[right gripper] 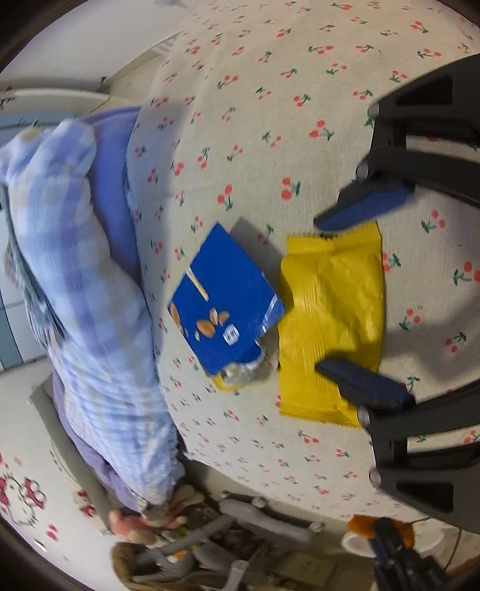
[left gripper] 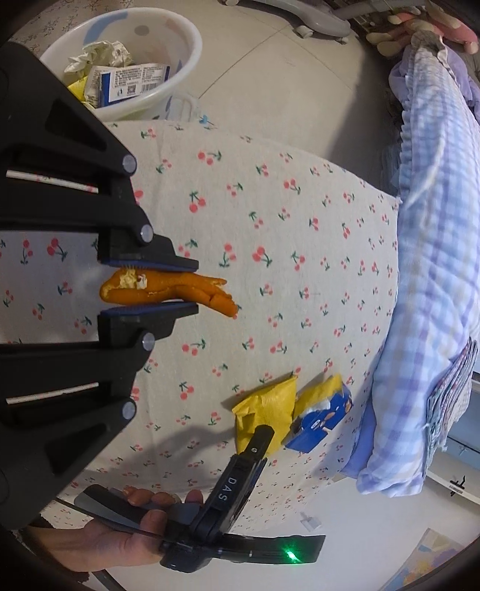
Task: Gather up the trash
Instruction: 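Close the right tool on the yellow packet and lift it, then drop the peel in the bin with left tool while right tool carries the packet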
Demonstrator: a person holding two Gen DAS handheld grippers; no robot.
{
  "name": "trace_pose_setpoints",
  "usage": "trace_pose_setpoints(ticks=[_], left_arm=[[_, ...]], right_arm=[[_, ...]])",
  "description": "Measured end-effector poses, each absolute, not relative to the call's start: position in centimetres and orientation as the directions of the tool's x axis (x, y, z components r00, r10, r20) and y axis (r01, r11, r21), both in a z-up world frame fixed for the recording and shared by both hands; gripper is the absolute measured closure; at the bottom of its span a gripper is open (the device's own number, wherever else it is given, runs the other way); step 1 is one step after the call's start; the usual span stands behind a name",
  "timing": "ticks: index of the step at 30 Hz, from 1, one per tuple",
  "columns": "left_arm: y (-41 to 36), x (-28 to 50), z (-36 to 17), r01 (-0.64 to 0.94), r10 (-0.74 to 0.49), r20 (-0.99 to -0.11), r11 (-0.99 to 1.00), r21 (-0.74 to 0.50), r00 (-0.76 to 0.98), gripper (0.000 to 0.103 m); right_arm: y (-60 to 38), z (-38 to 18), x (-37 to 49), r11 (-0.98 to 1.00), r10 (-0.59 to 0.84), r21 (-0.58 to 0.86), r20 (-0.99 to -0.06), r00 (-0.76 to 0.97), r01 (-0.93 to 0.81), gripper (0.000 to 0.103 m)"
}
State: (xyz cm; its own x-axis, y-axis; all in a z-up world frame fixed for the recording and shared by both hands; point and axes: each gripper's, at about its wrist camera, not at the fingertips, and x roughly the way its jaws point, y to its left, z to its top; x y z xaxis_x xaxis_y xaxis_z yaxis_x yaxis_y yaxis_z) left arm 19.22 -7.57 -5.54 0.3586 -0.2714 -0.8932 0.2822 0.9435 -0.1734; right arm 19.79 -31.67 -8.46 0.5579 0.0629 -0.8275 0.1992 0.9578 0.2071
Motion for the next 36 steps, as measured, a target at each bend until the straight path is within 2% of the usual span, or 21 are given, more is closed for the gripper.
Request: trace_pose_setpoints(ticks=[1, 5, 7, 10, 17, 36], left_arm=[[-7.4, 19.2, -5.6, 0.278, -0.269, -0.894, 0.945, -0.173, 0.359, 0.086], [-7.0, 18.9, -5.4, 0.275, -0.267, -0.895, 0.946, -0.172, 0.358, 0.086], [-6.9, 18.7, -5.3, 0.272, -0.269, -0.895, 0.946, -0.176, 0.357, 0.086], [-6.6, 18.3, -5.1, 0.264, -0.276, -0.891, 0.946, -0.187, 0.359, 0.086], [-5.3, 16.8, -3.8, 0.238, -0.3, -0.876, 0.946, -0.221, 0.378, 0.086], [3.6, 12.7, -0.2, 0.122, -0.306, -0.83, 0.951, -0.283, 0.467, 0.086]], right_arm=[[-31.3, -8.5, 19.7, 0.965, 0.042, 0.177, -0.831, 0.555, 0.191, 0.041], [-30.3, -8.6, 19.2, 0.985, -0.029, 0.067, -0.839, 0.543, 0.157, 0.063], [-30.6, -8.4, 18.8, 0.985, -0.015, 0.081, -0.842, 0.539, 0.154, 0.079], [-30.9, -8.3, 18.2, 0.982, 0.035, 0.126, -0.85, 0.526, 0.139, 0.09], [-31.1, -7.5, 16.1, 0.961, 0.156, 0.248, -0.855, 0.494, 0.126, 0.092], [-27.4, 1.1, 9.6, 0.938, 0.285, 0.346, -0.78, 0.557, 0.003, 0.093]])
